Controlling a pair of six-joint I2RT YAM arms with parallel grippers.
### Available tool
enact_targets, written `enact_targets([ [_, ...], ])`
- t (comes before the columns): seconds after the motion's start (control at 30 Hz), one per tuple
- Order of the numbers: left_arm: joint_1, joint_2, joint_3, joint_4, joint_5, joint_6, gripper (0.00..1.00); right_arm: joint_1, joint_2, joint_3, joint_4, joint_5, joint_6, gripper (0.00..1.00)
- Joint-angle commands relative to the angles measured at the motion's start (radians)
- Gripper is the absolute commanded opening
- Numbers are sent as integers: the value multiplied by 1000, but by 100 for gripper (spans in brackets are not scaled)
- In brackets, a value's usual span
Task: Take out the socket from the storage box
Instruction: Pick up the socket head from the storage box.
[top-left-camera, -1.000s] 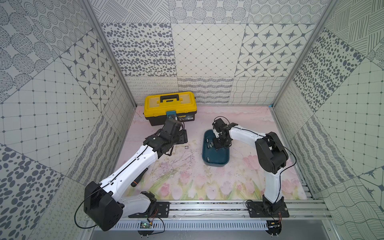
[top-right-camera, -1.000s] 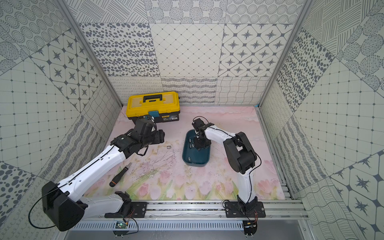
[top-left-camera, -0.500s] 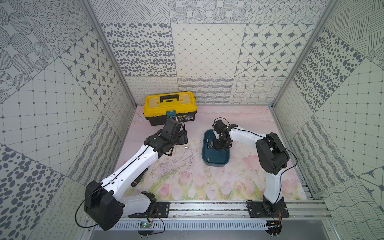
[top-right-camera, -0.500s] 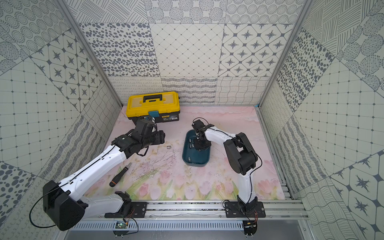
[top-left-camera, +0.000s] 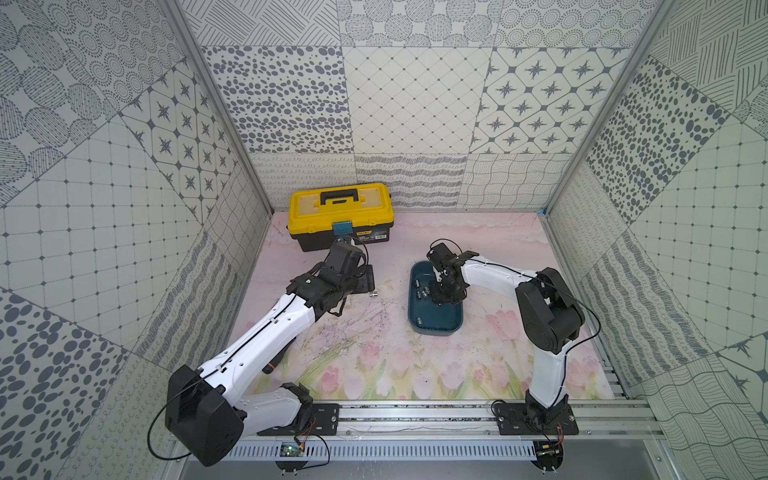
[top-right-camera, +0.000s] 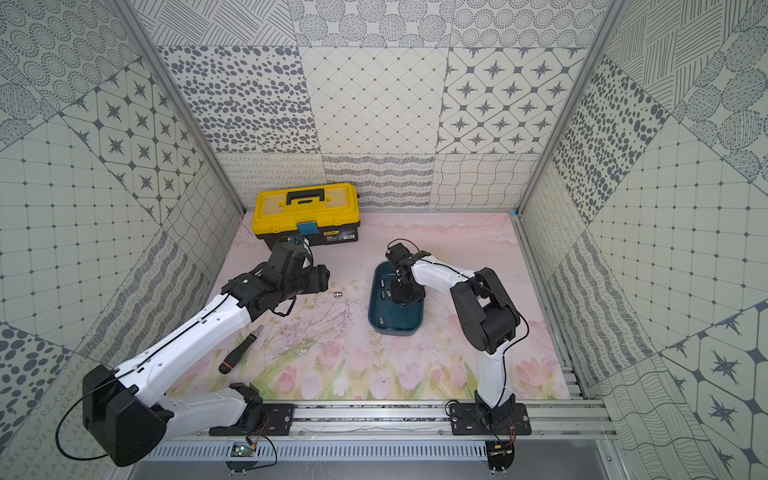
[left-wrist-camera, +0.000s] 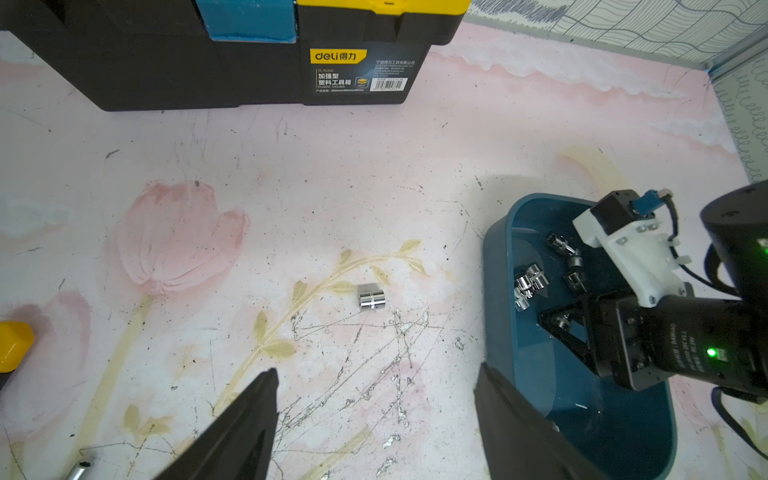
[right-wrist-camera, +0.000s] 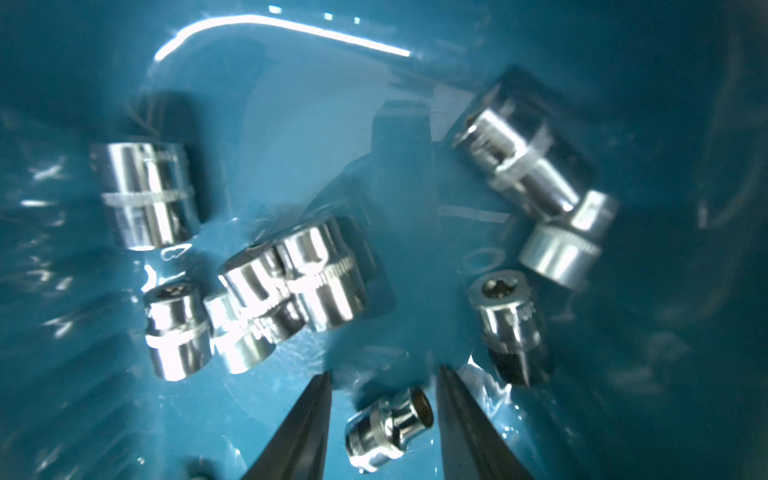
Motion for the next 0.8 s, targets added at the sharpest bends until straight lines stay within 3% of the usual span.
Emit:
enact_targets([
  [0.0,3,-14,-3,37,4,-12,79,6,-29,-21,-26,-5,26,37],
  [0.53,3,-44,-18,38,-23,1,79,17,-19,-5,-5,-46,12,4],
  [0.77,2,-45,-20,39,-24,3,79,18,-44,9,-16,-42,-11,0],
])
